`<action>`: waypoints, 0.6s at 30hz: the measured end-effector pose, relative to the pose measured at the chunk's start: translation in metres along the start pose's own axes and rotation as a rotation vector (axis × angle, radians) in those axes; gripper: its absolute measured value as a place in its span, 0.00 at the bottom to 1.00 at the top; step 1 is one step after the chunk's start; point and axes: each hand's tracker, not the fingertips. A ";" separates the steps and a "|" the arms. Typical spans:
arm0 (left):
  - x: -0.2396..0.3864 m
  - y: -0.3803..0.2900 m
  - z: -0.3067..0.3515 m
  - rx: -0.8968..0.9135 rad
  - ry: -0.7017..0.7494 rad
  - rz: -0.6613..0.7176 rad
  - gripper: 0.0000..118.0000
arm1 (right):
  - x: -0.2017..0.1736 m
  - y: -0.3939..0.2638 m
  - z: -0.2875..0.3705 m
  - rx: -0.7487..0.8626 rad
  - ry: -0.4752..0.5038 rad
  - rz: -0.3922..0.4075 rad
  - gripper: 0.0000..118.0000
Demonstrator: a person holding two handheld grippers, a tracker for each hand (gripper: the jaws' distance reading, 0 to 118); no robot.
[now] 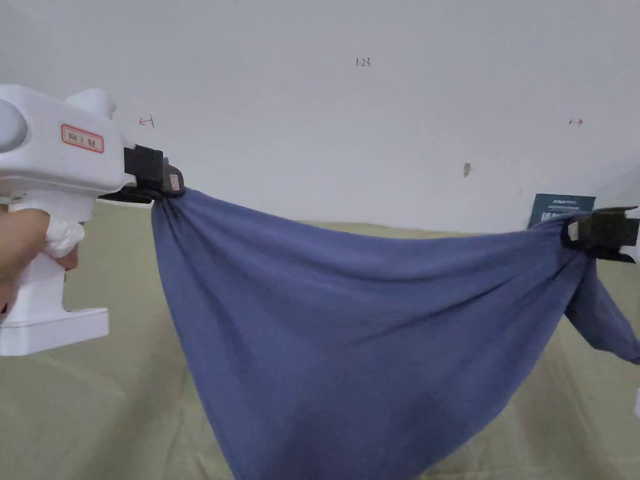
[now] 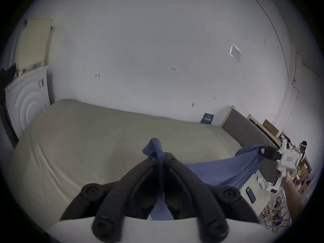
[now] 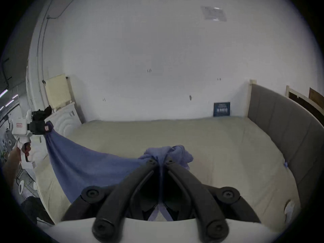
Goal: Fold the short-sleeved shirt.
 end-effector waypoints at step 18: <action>-0.013 0.040 -0.014 0.224 0.003 0.099 0.05 | -0.020 0.065 -0.065 0.149 -0.032 0.050 0.02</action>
